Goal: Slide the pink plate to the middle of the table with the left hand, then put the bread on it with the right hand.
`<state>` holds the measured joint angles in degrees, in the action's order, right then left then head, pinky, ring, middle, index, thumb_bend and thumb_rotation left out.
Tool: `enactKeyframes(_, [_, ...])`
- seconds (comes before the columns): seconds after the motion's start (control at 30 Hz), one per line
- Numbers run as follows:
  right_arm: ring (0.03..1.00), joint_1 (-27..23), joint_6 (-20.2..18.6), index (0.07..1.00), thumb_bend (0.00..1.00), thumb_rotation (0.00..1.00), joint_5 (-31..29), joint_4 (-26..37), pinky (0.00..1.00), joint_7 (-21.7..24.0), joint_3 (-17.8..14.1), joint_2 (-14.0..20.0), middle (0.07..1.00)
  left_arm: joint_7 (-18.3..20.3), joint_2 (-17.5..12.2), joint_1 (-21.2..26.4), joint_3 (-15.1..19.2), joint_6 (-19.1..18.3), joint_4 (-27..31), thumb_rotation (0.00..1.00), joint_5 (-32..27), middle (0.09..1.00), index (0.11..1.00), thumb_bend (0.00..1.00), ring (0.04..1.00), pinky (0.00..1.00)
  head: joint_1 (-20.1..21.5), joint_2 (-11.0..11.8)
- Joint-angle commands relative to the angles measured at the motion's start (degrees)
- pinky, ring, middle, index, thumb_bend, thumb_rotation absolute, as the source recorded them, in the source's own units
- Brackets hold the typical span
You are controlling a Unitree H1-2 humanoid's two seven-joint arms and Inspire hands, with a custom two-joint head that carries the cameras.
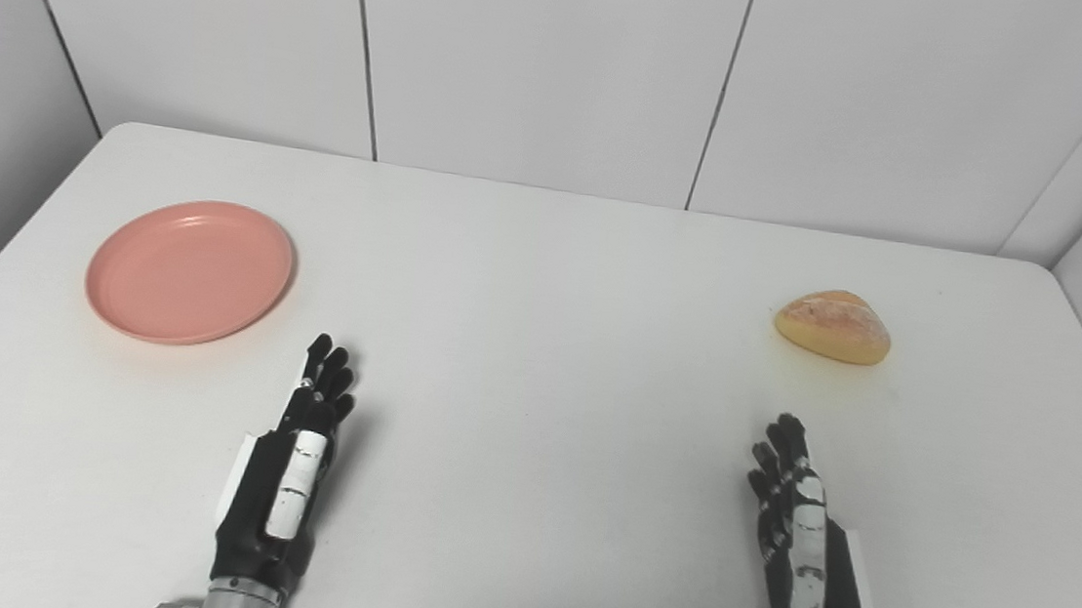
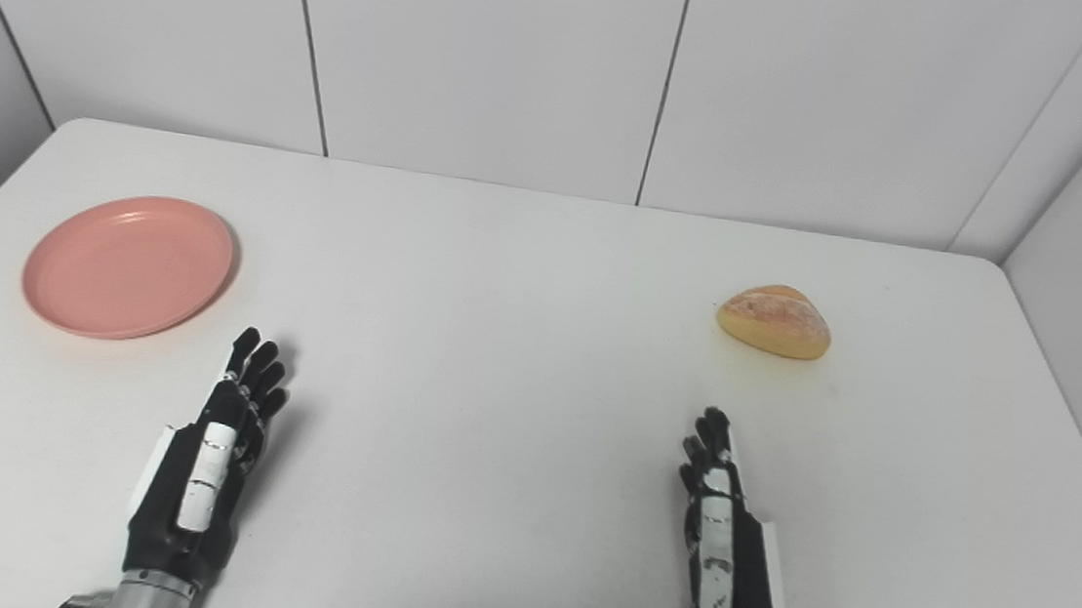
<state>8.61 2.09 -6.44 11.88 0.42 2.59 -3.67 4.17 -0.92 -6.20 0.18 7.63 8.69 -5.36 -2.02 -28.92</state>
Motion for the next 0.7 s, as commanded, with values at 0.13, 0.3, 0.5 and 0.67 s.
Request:
enactKeyframes(0.13, [0.992, -0.27, 5.23, 0.998, 0.79, 1.00, -1.76, -1.63, 1.00, 2.18, -0.97, 1.70, 1.000, -1.01, 2.42, -0.45, -2.02, 3.88, -2.73, 0.87, 1.68, 1.000, 1.000, 0.83, 0.994, 1.00, -2.78, 2.24])
enactKeyframes(0.3, [0.999, -0.29, 5.56, 1.000, 0.80, 1.00, -2.39, -2.80, 1.00, 2.73, -1.43, 2.33, 1.000, -2.15, 3.19, -0.17, -2.81, 5.56, -4.52, 0.88, 2.74, 0.995, 1.000, 0.79, 0.981, 1.00, -4.23, 3.55])
enactKeyframes(0.5, [1.000, -0.65, 7.19, 1.000, 0.78, 1.00, -2.77, -4.82, 1.00, 3.67, -1.68, 2.93, 1.000, -2.58, 3.17, 0.29, -3.67, 7.83, -6.61, 0.87, 3.87, 1.000, 1.000, 0.73, 0.990, 1.00, -5.48, 5.39])
enactKeyframes(0.67, [1.000, -1.05, 8.00, 1.000, 0.77, 1.00, -3.50, -6.38, 1.00, 4.39, -1.97, 2.81, 1.000, -3.04, 3.10, 0.55, -4.00, 8.83, -8.03, 0.87, 4.16, 1.000, 1.000, 0.75, 0.991, 1.00, -5.31, 7.00])
